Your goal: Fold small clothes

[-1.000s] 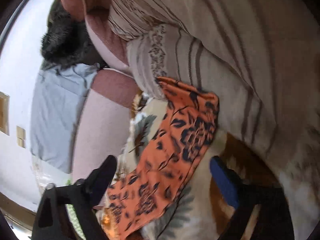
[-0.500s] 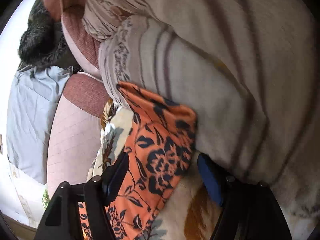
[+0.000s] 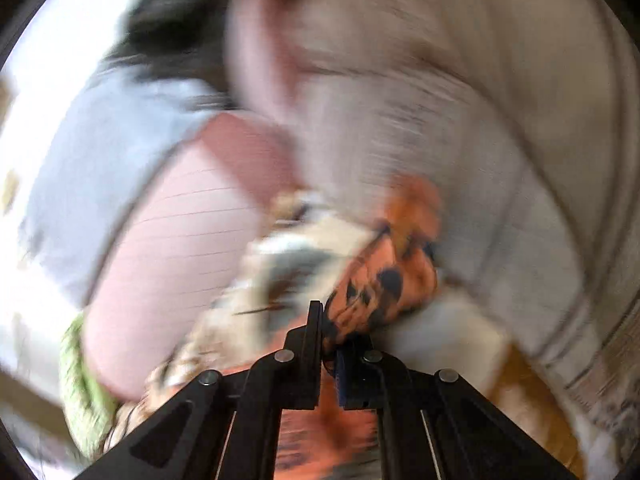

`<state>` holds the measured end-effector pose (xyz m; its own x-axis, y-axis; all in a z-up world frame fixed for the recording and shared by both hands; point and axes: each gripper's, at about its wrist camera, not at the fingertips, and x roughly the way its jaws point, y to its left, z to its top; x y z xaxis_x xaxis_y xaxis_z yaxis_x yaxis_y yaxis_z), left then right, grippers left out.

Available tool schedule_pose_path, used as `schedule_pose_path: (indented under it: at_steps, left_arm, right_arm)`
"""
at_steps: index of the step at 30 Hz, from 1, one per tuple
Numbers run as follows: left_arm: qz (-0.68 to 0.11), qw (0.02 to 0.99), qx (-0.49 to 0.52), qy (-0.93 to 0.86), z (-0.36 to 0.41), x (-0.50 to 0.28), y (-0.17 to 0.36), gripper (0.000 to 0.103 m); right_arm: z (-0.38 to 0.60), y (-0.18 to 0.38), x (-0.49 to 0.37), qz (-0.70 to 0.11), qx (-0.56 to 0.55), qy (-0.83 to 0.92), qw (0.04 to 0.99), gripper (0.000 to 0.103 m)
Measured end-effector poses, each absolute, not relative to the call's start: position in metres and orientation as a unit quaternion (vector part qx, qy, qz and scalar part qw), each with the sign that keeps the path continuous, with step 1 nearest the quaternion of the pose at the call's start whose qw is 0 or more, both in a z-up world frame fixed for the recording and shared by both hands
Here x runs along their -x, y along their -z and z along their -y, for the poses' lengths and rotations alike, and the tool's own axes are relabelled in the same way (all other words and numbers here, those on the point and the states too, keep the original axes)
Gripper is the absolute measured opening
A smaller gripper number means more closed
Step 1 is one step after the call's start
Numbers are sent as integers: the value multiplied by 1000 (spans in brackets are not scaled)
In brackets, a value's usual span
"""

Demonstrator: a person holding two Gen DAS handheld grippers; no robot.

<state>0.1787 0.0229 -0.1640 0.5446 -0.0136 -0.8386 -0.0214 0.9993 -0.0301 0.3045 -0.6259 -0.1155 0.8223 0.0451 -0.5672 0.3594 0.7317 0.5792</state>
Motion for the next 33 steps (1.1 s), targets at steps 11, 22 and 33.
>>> schedule_pose_path:
  at_steps: [11,22,33]
  left_arm:
    - [-401,914,48,-38,-97,-130,120,100]
    - [-376,916,133,-47,-162,-107,127,100]
    - [-363,913,182,-32,-176,-107,127,100]
  right_arm:
    - [311,26,-343,-273,-251,-156,915,5]
    - [109,211,-364,-494,-95,-210,838,11]
    - [140,177,-406,-472,-231,-206,825,77]
